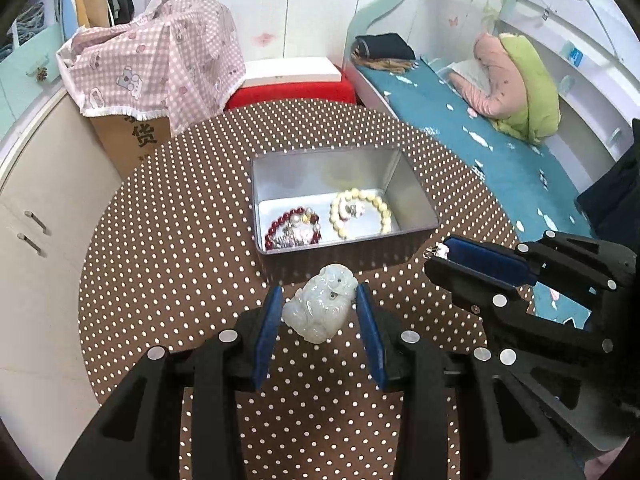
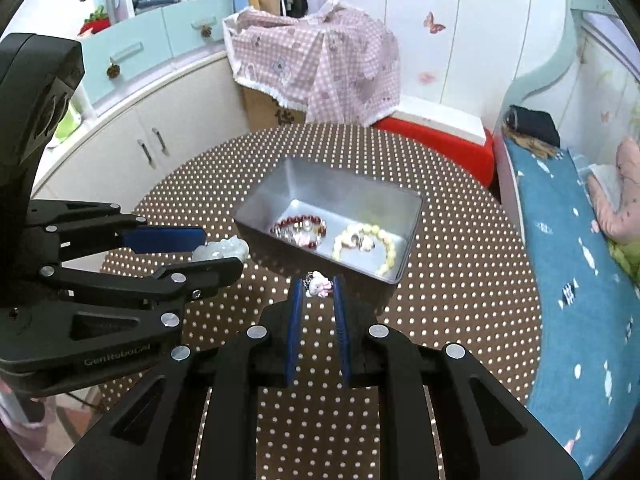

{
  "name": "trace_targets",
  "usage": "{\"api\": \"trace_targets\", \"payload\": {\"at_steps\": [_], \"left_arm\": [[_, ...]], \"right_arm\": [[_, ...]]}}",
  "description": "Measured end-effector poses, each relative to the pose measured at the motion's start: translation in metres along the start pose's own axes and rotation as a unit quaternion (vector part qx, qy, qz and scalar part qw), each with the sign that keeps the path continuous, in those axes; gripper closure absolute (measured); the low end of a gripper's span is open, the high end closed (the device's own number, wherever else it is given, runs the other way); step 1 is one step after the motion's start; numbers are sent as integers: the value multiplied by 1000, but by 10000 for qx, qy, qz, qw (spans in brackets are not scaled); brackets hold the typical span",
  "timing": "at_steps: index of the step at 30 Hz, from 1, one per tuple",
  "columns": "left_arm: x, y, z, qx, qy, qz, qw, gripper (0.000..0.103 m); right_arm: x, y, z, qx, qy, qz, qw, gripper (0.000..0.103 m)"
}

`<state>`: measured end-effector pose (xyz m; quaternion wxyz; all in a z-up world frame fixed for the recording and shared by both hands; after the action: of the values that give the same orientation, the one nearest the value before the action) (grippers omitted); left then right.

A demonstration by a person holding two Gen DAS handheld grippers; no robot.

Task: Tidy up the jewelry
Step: 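Carry the pendant and charm over the tray and lower them in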

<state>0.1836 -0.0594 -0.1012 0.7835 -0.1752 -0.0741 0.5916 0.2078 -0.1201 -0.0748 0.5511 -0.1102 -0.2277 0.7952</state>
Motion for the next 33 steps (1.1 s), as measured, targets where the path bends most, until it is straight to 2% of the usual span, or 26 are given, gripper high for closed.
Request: {"api": "trace_targets", "payload": {"at_steps": [9,15,24,33], "left_arm": [[8,-26,12,-168,-52,46,9998,67],[13,-48,7,-185,-16,104,9998,67],[21,-66,-14,-26,40,181,9998,67],[26,-73,-25,44,-14,258,9997,66]], "right_arm": [[1,-22,13,-298,-97,-65,9995,87],[-3,-38,8,-373,-156,-102,9991,87],[-18,-57,-12,-318,-265,-252,9988,87],[-25,-59,-26,-213,-291,-311,9989,87]]}}
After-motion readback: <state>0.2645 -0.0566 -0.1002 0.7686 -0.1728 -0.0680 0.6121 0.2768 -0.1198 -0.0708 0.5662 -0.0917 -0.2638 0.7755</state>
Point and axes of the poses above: each gripper's, at about its wrist camera, not at the fingertips, and z roughly against the way its jaws point, x to its left, y to its underside, the point moved 7 cm from there along -z, roughly the way its jaws point, and after that the axes turned 11 degrees about x, right-handed, at the moved point
